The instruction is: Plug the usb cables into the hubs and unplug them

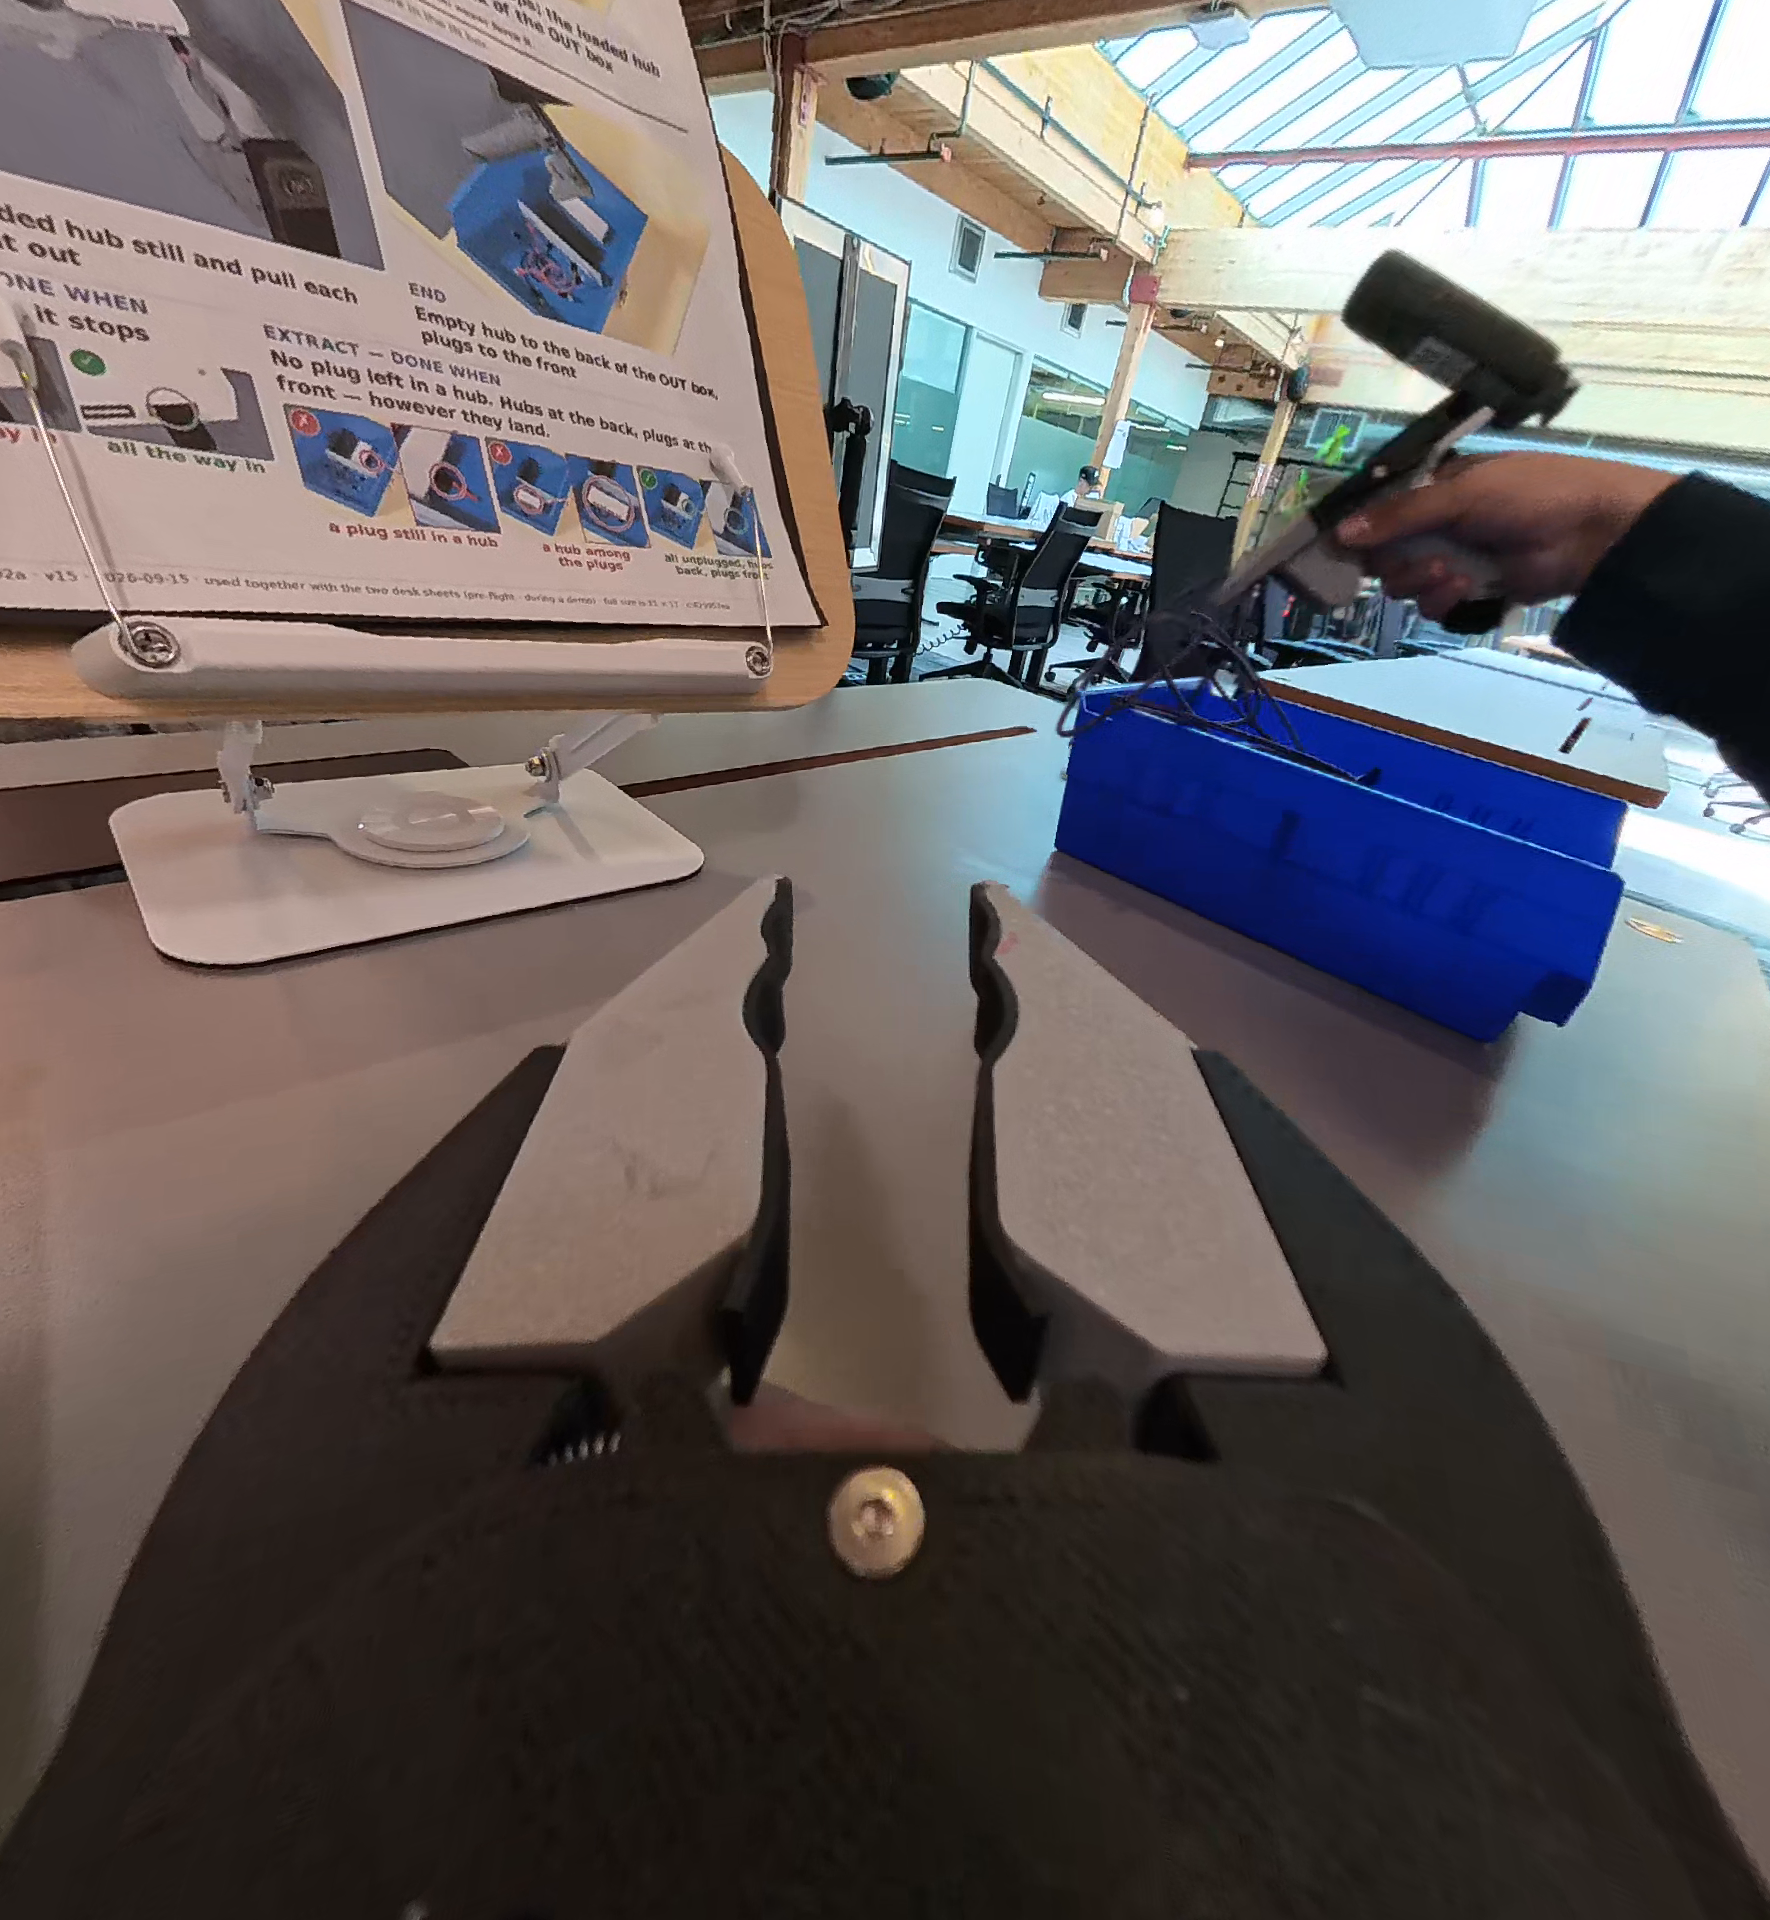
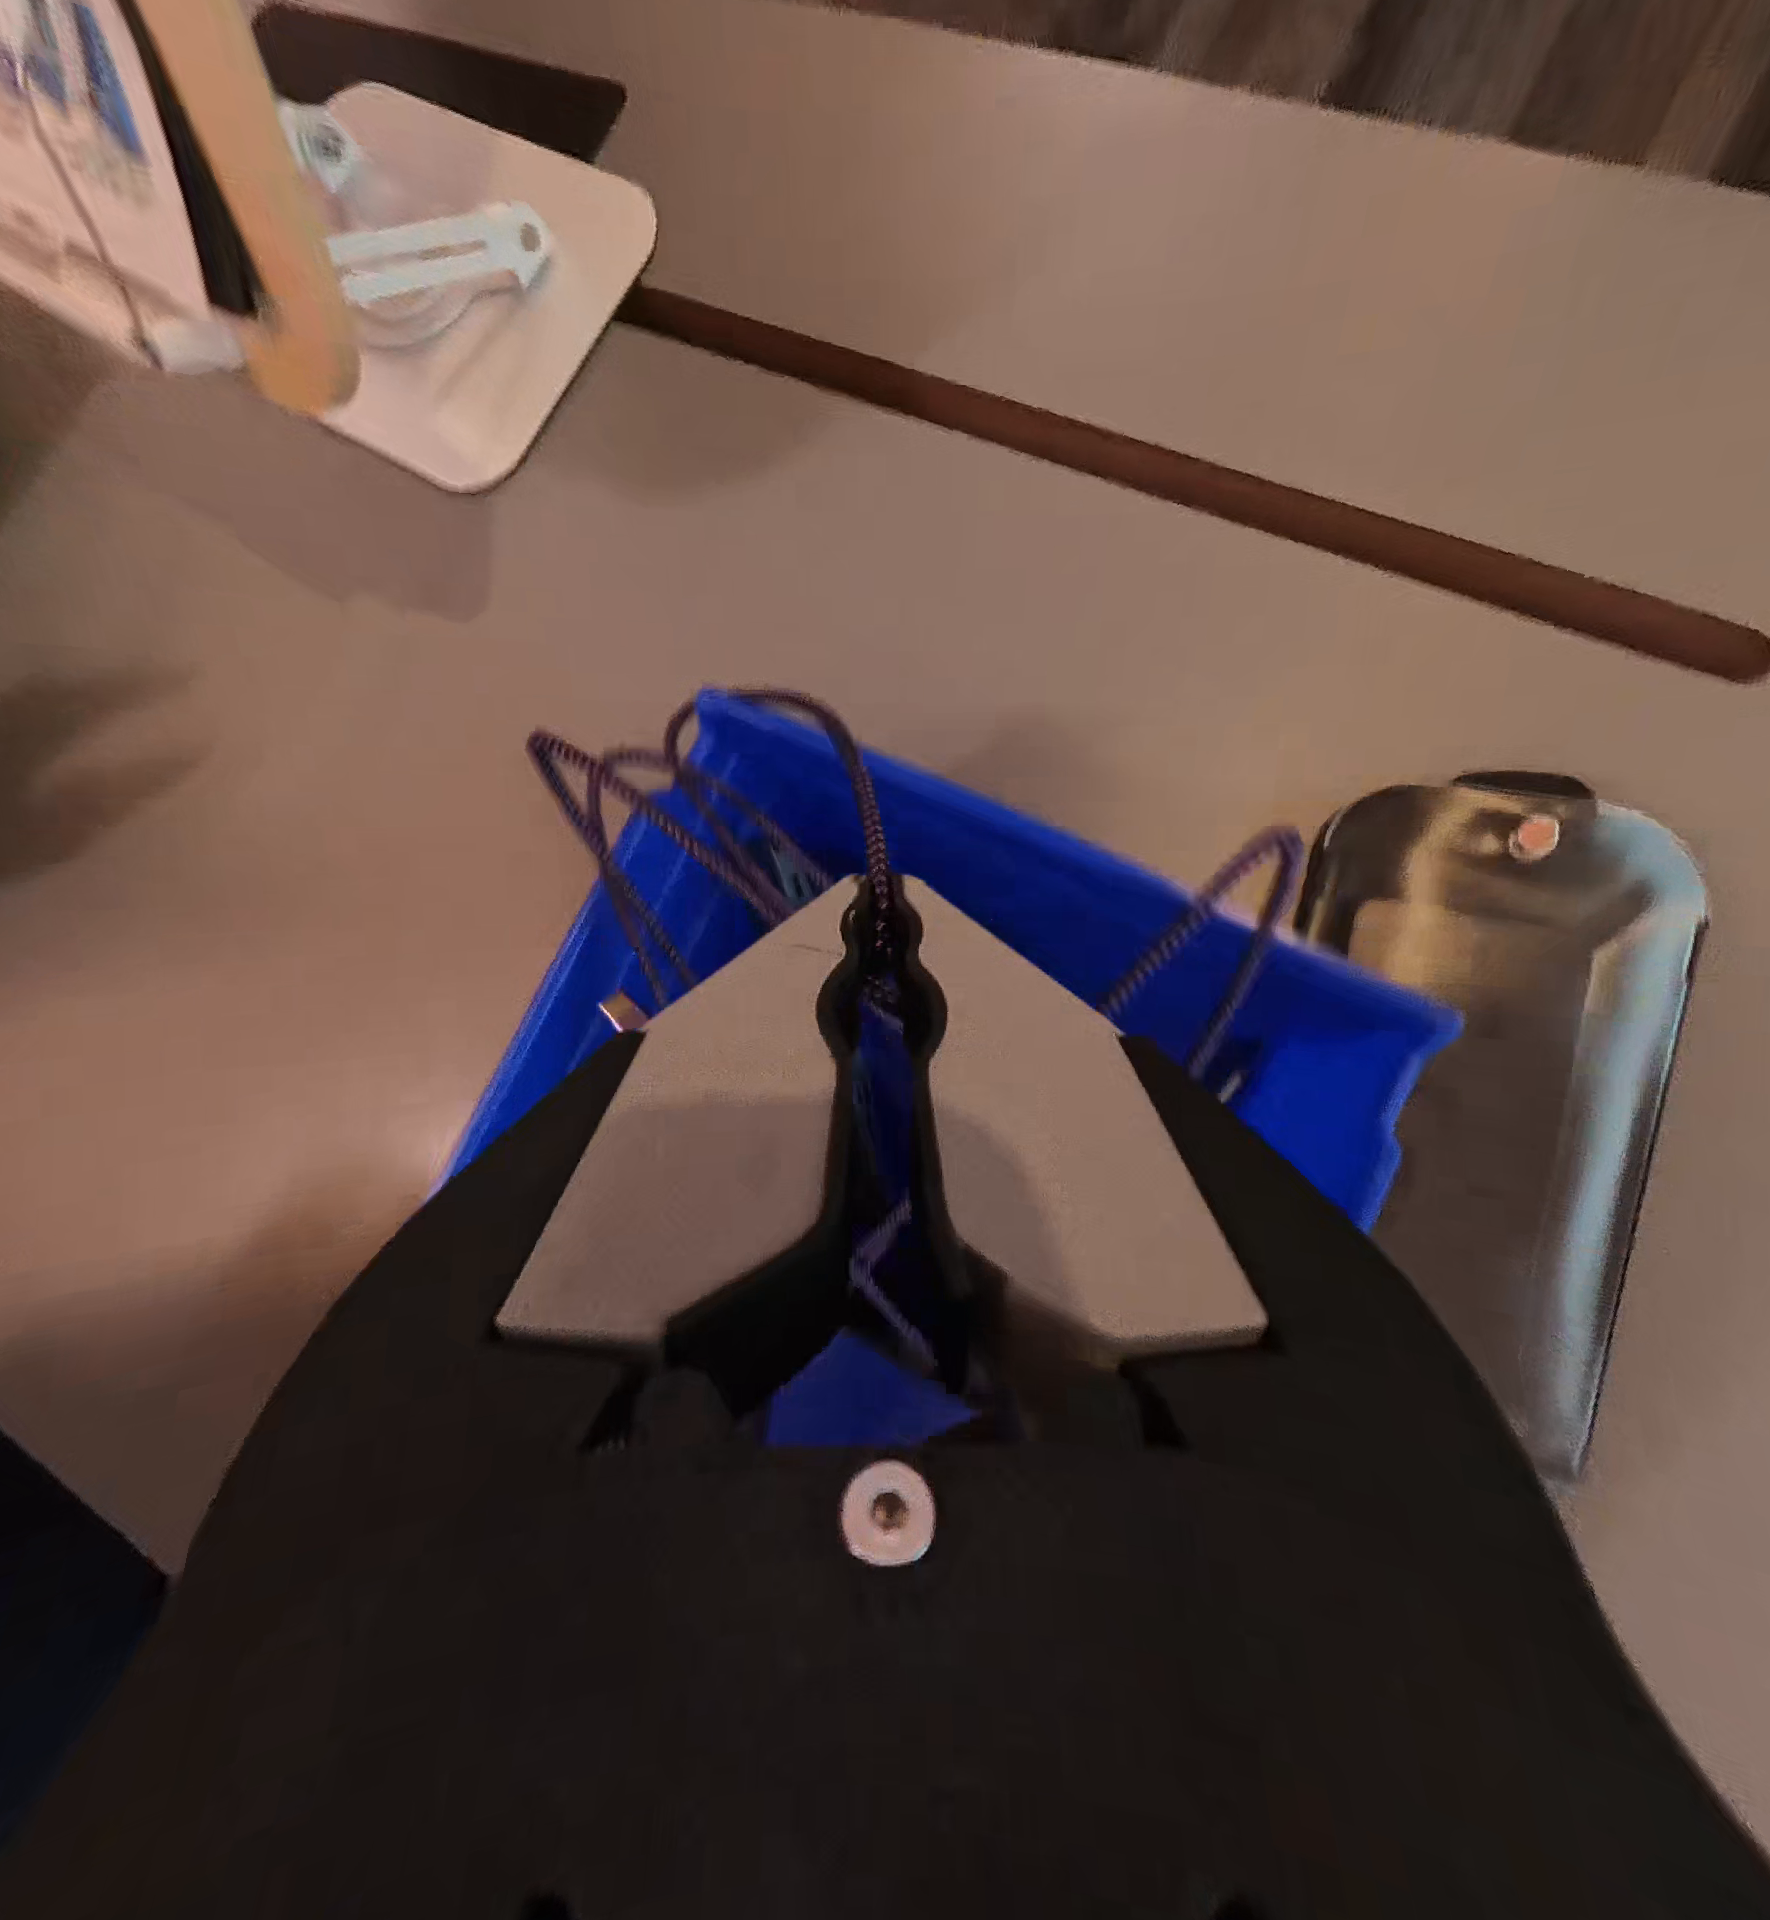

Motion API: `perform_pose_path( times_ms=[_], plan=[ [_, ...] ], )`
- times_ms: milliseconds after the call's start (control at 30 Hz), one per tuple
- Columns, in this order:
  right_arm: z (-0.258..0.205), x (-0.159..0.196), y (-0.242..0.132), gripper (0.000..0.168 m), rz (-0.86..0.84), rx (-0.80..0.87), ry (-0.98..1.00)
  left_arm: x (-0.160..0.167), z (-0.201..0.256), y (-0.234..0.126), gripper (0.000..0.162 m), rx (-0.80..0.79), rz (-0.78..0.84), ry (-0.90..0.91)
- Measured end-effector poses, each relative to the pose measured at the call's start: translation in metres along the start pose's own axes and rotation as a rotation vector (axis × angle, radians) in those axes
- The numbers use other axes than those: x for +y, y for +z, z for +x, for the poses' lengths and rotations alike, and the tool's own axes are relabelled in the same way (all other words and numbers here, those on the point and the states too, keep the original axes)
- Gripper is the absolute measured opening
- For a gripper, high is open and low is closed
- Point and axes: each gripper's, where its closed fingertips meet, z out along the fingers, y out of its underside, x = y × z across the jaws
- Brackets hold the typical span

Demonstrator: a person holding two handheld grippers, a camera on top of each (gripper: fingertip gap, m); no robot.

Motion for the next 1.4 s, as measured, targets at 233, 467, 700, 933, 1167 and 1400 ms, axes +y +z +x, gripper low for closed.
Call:
perform_pose_path(
  times_ms=[233,467,700,933,1167,1400],
  plan=[
    [0.026,0.081,0.012,0.001,-0.291,0.203,-0.054,0.002,0.005,0.002,0.03,0.008,-0.007,0.02],
    [0.076,0.104,0.052,0.004,-0.527,0.448,-0.15,0.008,-0.009,0.002,0.03,-0.037,-0.026,0.025],
    [0.077,0.09,0.032,0.024,-0.397,0.479,-0.146,0.007,-0.002,0.003,0.03,-0.014,-0.027,0.025],
    [0.068,0.074,-0.004,0.058,-0.275,0.427,-0.024,0.004,-0.004,0.001,0.03,-0.021,-0.016,0.023],
    [0.03,0.05,-0.006,0.05,-0.087,0.189,0.034,0.0,-0.001,0.0,0.03,-0.012,-0.003,0.02],
    [0.015,0.035,0.051,0.014,-0.1,0.225,-0.113,0.005,-0.004,0.001,0.03,-0.03,-0.021,0.051]
  ],
)
